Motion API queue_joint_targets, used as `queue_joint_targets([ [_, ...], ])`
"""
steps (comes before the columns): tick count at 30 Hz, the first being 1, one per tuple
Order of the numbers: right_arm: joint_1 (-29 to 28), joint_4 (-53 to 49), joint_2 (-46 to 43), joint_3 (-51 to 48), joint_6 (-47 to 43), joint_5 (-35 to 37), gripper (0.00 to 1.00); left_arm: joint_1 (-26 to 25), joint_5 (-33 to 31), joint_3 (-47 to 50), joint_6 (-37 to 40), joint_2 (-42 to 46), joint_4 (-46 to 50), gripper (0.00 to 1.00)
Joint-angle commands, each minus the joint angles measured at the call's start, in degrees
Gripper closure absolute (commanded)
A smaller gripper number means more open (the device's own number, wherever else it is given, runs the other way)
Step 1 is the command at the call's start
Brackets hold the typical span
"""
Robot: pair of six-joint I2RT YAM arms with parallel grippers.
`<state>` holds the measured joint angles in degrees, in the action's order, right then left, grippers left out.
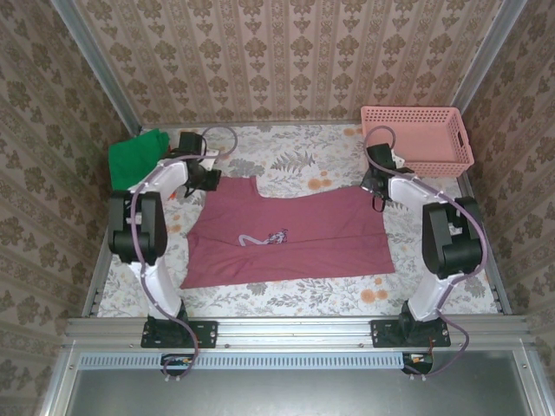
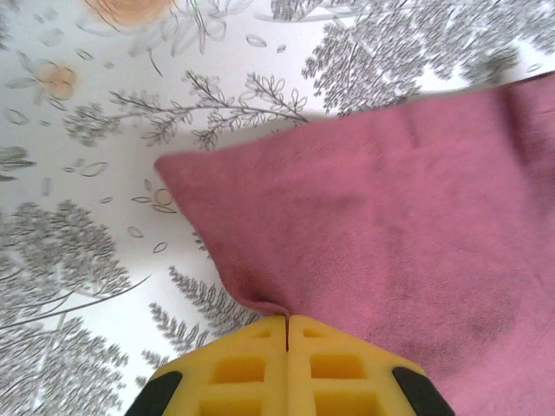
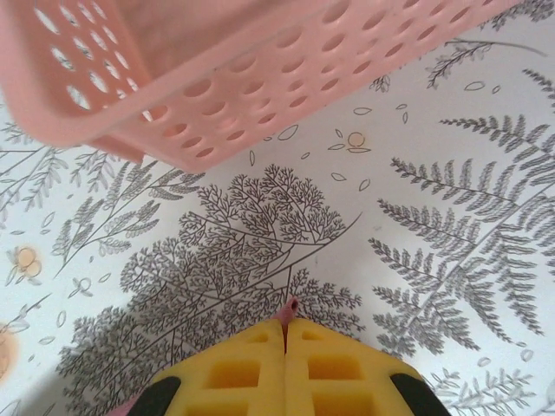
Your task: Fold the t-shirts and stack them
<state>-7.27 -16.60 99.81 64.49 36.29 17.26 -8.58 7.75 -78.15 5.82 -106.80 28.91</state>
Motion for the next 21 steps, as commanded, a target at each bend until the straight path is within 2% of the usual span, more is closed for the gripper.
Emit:
queue_joint_targets([
  [1,0.24,-0.41,-3.94,-2.68,-1.70,-0.47,1.00,-0.03,1.20,4.04,0.84,5.01,-1.86,1.00],
  [11,0.24,-3.14,-15.47,-10.18,-3.95,-1.57,1.00,-0.05,12.28,19.32,7.62,19.74,-7.96,1.00],
  [21,0.24,-7.72,-26.42,-16.69,-3.36,-1.77,1.00,-0.01,12.99,25.71,14.02,34.99,-0.70,1.00],
])
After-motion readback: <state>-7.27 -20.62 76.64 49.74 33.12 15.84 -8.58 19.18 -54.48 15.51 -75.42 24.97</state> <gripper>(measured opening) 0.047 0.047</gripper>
